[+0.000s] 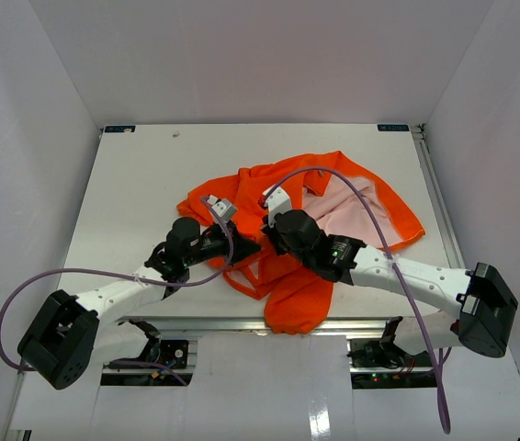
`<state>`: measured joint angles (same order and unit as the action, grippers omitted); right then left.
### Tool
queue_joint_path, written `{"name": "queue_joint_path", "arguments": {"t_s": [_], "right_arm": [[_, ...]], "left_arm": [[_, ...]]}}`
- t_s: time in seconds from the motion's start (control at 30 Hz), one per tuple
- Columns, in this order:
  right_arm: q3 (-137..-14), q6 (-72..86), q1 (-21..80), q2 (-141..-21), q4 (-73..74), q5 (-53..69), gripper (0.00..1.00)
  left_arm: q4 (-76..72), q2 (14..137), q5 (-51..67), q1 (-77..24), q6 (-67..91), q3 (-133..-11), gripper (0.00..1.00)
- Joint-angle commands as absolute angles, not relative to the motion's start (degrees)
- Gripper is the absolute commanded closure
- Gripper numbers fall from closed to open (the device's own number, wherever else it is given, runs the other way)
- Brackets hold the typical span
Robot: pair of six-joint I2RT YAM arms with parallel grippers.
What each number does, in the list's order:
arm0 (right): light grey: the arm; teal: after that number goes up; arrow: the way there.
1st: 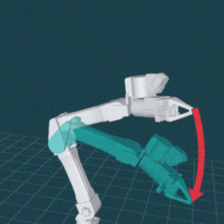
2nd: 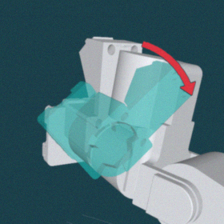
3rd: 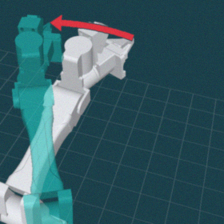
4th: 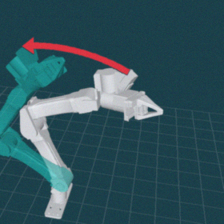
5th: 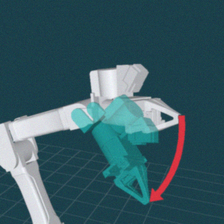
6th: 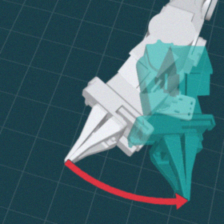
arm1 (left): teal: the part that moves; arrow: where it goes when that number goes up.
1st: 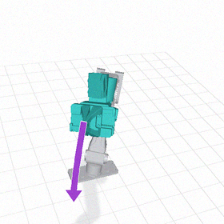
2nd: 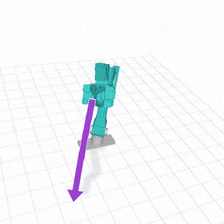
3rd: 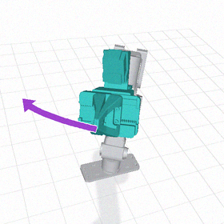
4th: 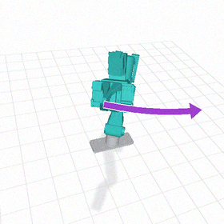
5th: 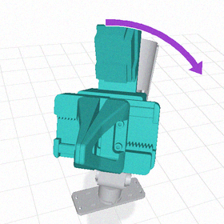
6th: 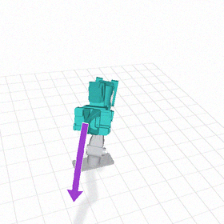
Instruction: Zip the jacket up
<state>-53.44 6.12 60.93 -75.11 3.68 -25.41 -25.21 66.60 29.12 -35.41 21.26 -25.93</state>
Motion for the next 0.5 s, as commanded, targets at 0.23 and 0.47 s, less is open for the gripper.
{"name": "queue_joint_path", "arguments": {"t_s": [0.23, 0.47], "right_arm": [[-47.4, 12.6, 62.0, -70.8, -6.0, -23.4, 0.92], [-44.0, 14.6, 63.6, -69.5, -10.6, -22.5, 0.92]], "left_arm": [[-21.0, 60.5, 28.5, -36.1, 29.1, -24.8, 0.37], [-20.4, 62.3, 28.9, -36.1, 30.2, -26.7, 0.35]]}}
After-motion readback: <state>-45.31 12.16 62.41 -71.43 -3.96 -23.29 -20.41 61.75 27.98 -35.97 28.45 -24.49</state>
